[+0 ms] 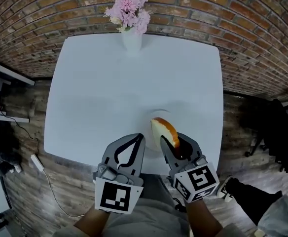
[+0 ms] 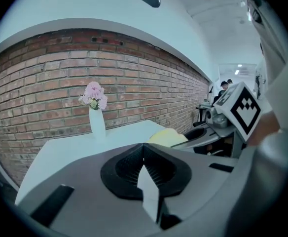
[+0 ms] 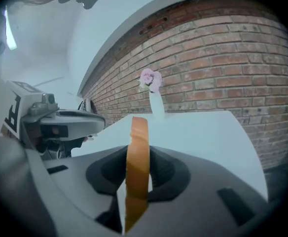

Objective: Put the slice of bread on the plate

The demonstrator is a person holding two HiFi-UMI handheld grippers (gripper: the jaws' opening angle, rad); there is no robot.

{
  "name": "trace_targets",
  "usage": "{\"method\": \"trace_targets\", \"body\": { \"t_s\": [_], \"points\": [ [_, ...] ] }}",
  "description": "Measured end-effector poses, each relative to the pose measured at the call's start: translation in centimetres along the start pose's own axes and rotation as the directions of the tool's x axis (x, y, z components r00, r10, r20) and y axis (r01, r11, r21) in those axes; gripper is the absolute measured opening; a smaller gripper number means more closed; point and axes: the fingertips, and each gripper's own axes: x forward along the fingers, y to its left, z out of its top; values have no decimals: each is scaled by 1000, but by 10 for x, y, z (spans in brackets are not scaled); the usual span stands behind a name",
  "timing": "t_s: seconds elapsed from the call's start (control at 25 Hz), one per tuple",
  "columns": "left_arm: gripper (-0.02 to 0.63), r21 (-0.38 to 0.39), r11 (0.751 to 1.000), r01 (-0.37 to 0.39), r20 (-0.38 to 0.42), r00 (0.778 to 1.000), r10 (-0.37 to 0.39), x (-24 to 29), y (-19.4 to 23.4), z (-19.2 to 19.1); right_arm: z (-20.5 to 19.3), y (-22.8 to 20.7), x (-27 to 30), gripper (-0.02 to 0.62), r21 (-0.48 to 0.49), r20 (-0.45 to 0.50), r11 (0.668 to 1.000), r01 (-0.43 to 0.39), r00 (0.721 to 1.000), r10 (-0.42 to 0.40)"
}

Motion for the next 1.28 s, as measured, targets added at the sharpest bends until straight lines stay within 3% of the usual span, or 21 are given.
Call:
{"method": "trace_targets", "body": {
  "t_s": [0.24, 0.44, 0.84, 0.96, 1.12, 1.28],
  "points": [
    [11, -14, 1000, -12, -22, 1000, 11, 1, 1, -7, -15, 4, 19, 97, 131, -90, 984, -119, 987, 132],
    [11, -27, 999, -25, -28, 999, 24, 1, 5, -9, -20, 1, 28, 97, 241, -96, 956, -171, 975, 198],
    [11, -33, 998, -44, -42, 998, 43, 1, 13, -14, -33, -17, 40, 103, 359, -101, 917, -173, 970, 223],
    [11, -33, 999, -41, -48, 998, 40, 3, 14, -15, -36, -22, 44, 107, 340, -122, 927, -159, 970, 211],
    [11, -36, 999, -35, -51, 998, 33, 5, 16, -15, -46, -29, 50, 155, 204, -207, 975, -92, 969, 134],
    [11, -37, 999, -30, -56, 998, 28, 8, 17, -17, -52, -33, 54, 186, 106, -257, 993, -47, 964, 73]
  ]
}}
